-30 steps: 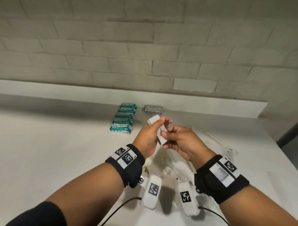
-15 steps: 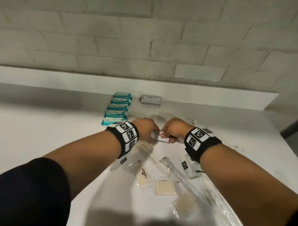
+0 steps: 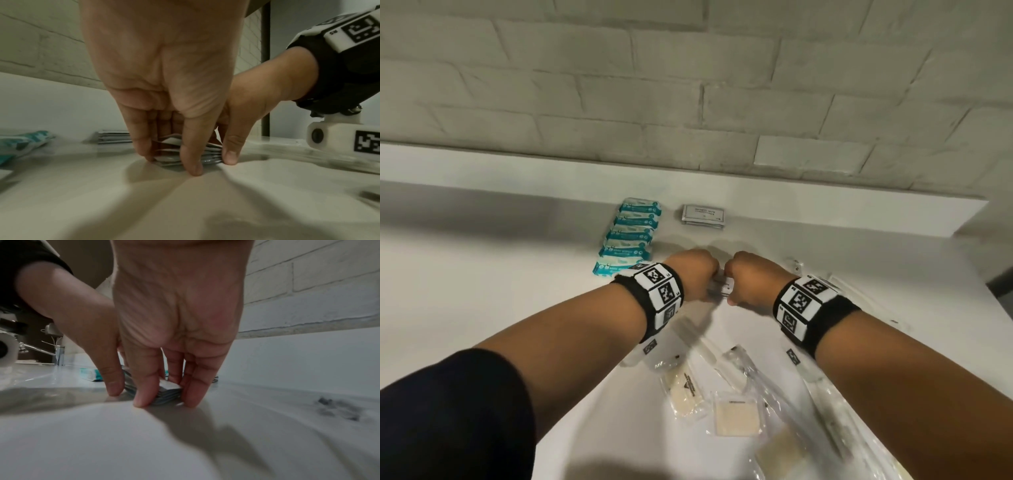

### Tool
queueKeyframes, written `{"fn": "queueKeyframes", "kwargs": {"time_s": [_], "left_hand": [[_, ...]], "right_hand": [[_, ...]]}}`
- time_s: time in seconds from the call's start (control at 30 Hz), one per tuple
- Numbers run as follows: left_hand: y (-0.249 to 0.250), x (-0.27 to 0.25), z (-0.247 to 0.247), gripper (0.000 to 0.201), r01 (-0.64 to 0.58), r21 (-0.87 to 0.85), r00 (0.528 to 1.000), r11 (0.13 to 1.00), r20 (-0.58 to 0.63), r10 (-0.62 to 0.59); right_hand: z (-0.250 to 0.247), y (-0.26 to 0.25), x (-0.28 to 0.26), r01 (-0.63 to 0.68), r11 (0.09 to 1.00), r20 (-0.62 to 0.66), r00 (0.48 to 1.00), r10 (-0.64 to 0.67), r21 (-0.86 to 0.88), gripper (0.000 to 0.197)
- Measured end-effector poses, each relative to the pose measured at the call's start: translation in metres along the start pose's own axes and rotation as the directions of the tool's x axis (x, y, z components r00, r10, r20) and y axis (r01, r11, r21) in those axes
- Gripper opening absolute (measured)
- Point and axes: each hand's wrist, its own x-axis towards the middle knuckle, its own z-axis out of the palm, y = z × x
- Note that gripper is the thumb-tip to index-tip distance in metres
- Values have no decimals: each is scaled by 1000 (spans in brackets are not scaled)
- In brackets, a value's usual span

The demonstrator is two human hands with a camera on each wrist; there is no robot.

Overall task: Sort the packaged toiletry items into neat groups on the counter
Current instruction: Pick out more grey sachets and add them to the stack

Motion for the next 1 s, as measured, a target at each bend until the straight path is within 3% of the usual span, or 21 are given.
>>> {"fn": "queueKeyframes", "kwargs": {"time_s": [0.23, 0.43, 0.5, 0.77, 1.0], "left_hand": [[-36, 29, -20, 35, 93, -21, 993, 995, 69, -92], [-63, 52, -27, 23, 156, -13, 988, 988, -12, -156], [-67, 57, -26, 19, 163, -20, 987, 986, -10, -163], [-69, 68, -28, 35, 153, -17, 986, 988, 69, -152], [-72, 70, -28, 28, 145, -32, 987, 989, 81, -142]], "right_hand": [[-18, -8, 58, 57, 997, 35, 998, -55, -53, 32], [-23, -5, 102, 59, 994, 7, 998, -58, -89, 24], [-23, -3, 109, 56, 994, 15, 998, -55, -97, 24], [-19, 1, 116, 47, 994, 10, 999, -46, -101, 28], [-14, 4, 117, 32, 999, -26, 999, -33, -43, 33]]}}
